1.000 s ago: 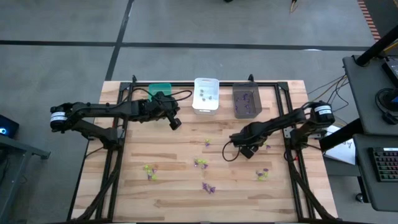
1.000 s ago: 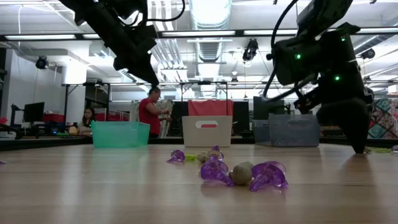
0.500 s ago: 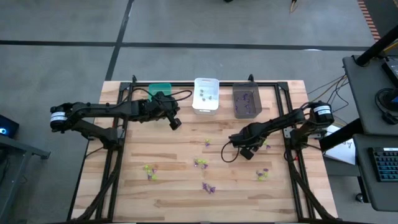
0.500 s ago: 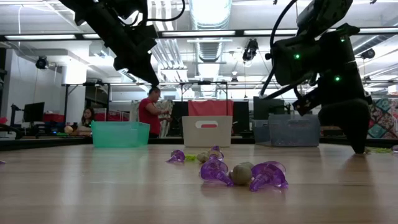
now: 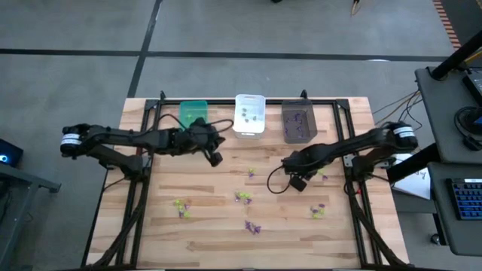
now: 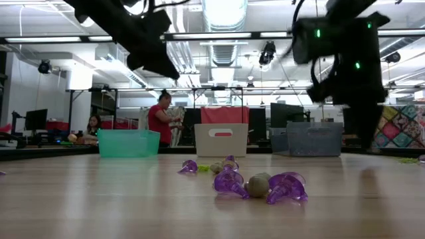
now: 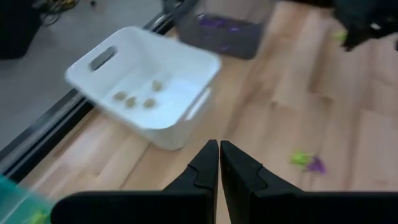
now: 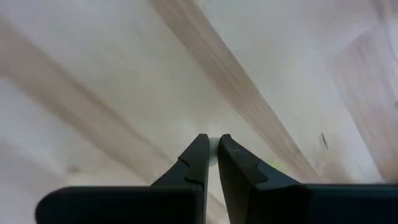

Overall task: Sort Halloween decoration
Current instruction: Put the white skull toy into the white bin

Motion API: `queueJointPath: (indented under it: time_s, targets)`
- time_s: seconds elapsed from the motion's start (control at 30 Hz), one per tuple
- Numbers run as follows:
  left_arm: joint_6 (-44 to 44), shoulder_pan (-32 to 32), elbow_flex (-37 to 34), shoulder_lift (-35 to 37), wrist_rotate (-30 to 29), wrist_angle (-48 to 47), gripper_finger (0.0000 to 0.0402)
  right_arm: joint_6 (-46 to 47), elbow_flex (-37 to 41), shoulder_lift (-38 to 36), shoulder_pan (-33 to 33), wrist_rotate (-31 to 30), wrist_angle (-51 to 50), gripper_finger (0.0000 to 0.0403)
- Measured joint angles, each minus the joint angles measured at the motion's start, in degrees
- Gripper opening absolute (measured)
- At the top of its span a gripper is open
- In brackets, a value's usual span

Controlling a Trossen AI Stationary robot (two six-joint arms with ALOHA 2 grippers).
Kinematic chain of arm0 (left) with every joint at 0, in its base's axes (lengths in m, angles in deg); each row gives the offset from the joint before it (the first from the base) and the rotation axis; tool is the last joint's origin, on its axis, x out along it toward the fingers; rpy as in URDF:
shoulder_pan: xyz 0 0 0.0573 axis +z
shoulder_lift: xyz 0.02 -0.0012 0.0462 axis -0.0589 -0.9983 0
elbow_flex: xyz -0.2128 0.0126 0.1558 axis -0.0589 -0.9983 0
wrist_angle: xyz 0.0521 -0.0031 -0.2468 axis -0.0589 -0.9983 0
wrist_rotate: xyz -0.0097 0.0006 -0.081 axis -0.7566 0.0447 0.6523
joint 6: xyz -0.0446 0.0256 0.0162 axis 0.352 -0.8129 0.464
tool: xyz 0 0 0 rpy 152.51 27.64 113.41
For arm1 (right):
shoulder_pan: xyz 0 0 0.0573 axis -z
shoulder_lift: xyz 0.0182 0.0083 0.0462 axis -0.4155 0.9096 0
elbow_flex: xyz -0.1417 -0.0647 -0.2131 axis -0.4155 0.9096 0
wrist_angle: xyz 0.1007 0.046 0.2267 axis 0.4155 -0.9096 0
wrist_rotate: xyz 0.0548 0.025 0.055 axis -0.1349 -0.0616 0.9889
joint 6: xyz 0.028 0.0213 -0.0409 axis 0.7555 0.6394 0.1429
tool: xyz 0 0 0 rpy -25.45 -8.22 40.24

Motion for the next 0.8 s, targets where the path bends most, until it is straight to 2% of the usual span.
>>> queueJointPath:
  time_s: [0.13, 0.37, 0.57, 0.8]
  targets:
    - [-0.1, -4.1, 0.0, 0.0, -2.6, 1.9, 0.0000, -3.3, 0.0, -6.1, 0.0, -1.1, 7.9, 0.0021]
    - [-1.5, -8.0, 0.0, 0.2, -6.5, 3.0, 0.0000, -15.4, -0.1, -11.5, 1.2, -1.0, 34.1, 0.0022]
    - [-2.9, -8.2, 0.0, 0.8, -6.6, 2.9, 0.0000, -26.4, -0.1, -9.3, 5.3, 0.6, 54.7, 0.0022]
    - [-7.0, -8.2, -1.3, 6.3, -6.6, 3.1, 0.0000, -33.8, -0.1, -1.8, 12.8, 7.8, 77.6, 0.0022]
